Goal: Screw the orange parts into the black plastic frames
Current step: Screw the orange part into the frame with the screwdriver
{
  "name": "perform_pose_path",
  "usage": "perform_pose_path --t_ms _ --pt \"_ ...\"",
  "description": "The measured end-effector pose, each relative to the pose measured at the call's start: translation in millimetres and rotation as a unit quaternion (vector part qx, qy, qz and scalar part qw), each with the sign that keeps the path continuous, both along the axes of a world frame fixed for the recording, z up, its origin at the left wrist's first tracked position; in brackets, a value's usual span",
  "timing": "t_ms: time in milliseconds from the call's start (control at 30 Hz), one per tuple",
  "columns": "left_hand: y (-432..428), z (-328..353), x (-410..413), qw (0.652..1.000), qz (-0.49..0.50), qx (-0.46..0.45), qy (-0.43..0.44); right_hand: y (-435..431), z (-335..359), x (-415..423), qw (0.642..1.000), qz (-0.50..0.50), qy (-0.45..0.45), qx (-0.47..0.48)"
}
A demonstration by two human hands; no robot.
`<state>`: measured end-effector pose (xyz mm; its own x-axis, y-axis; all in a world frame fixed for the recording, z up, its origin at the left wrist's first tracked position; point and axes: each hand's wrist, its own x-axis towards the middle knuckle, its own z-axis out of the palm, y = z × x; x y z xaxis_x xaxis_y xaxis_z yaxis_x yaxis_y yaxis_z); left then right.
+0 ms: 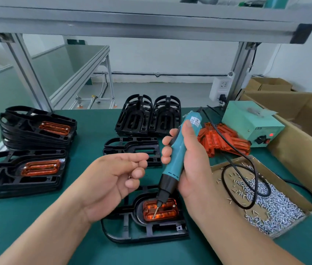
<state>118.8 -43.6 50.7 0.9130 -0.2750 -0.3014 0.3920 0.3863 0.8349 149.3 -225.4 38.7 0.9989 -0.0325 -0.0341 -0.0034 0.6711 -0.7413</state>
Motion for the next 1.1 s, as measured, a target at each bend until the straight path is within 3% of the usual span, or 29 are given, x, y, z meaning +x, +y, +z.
perform_pose_path --t_ms 1100 --pt "0.1 -4.1 -4.2 0.974 -0.090 0.159 -0.134 2.9 0.6 -5.7 0.999 -0.028 -0.015 0.005"
